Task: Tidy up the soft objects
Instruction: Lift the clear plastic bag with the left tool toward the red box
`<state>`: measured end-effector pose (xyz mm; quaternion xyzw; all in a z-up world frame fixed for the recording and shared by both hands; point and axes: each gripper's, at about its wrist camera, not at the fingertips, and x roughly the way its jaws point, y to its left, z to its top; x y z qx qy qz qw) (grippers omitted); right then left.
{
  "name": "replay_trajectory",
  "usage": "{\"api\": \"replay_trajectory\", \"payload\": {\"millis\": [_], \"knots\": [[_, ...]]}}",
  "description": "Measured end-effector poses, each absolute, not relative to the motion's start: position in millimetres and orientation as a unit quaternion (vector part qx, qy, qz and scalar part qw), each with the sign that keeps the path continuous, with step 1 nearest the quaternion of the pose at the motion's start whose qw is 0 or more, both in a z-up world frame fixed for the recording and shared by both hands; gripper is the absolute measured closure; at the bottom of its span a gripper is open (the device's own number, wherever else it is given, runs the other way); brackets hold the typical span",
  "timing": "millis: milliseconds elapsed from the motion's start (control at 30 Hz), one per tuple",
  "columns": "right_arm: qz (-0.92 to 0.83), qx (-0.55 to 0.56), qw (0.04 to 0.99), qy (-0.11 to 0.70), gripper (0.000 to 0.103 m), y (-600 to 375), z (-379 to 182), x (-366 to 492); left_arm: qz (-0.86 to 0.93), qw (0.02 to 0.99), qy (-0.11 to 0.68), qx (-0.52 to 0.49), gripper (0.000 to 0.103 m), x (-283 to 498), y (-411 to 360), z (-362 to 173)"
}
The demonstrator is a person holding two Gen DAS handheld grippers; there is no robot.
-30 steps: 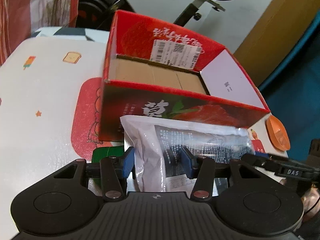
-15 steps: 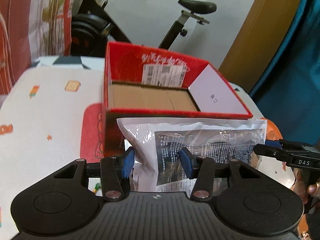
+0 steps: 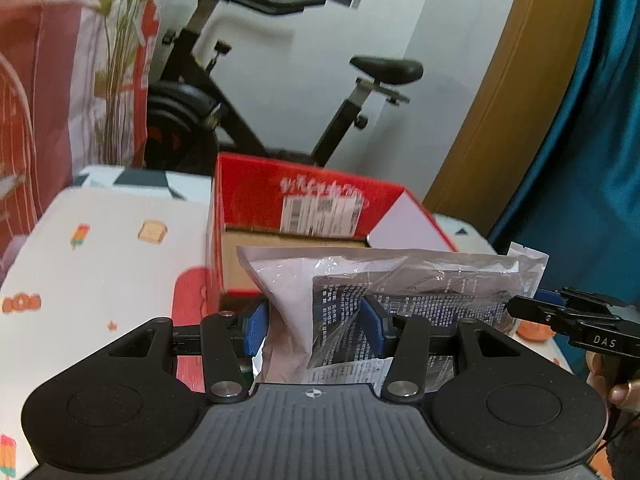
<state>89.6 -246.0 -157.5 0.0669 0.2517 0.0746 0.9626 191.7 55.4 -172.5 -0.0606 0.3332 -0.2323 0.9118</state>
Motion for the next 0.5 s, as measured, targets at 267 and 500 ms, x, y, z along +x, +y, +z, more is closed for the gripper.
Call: {"api": "replay_trajectory", "payload": {"millis": [267,500], "knots": [[0.066,0.043,0.978,0.193,0.071,-248.6,-116.3,105.3,-0.233,0.929,0.279,-0.064,0.051,197.3,48.6,-134.1],[0.028,-0.03,0.987,0.157,0.072,-251.3,-95.9,138.6,-0.221,0.942,0.24,-0.076,0.051,225.8,28.4,-115.2]]}}
